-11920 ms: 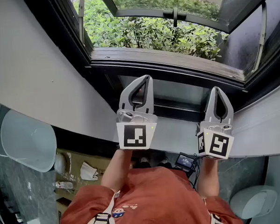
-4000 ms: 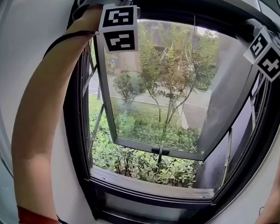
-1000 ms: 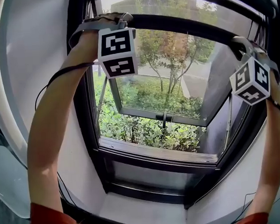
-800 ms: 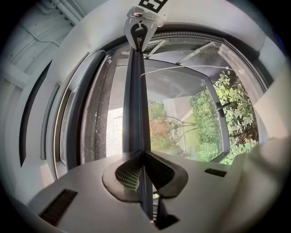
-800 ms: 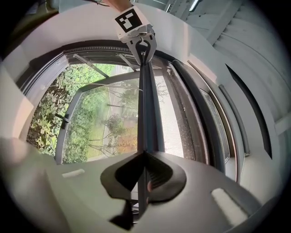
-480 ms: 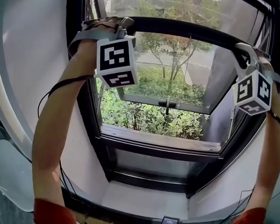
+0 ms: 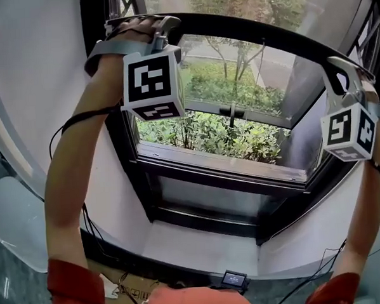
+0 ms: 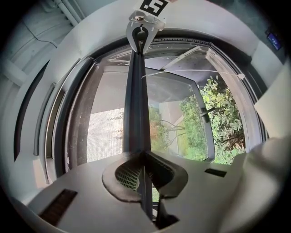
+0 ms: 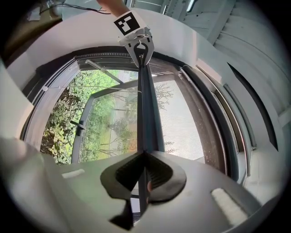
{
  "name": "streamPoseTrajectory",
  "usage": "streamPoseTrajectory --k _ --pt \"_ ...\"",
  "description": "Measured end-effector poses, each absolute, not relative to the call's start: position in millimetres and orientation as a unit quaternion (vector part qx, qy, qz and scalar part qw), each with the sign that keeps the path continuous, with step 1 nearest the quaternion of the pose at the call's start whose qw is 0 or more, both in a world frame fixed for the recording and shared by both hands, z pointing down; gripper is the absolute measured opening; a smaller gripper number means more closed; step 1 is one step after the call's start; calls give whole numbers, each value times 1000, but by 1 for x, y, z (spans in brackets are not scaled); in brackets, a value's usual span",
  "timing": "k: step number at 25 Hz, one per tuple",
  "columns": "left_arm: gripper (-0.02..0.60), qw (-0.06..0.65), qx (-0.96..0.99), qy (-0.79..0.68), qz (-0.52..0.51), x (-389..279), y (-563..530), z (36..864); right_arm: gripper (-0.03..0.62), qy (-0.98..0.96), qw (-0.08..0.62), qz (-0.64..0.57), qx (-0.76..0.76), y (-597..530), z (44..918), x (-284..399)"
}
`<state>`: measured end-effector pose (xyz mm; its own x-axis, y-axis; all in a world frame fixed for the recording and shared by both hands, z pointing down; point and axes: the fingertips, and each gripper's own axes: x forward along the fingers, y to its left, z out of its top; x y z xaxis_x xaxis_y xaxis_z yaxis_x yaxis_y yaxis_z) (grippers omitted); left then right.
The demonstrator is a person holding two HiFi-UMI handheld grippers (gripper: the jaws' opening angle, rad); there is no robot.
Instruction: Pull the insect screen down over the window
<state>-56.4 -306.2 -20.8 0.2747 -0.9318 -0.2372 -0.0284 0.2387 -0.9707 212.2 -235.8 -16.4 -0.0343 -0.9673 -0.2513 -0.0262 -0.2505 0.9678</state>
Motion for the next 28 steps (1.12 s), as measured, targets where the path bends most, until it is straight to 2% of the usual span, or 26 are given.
streamPoseTrajectory --k 28 --pt "26 603 -531 461 -377 -59 -302 89 28 -497 431 -527 539 -232 93 210"
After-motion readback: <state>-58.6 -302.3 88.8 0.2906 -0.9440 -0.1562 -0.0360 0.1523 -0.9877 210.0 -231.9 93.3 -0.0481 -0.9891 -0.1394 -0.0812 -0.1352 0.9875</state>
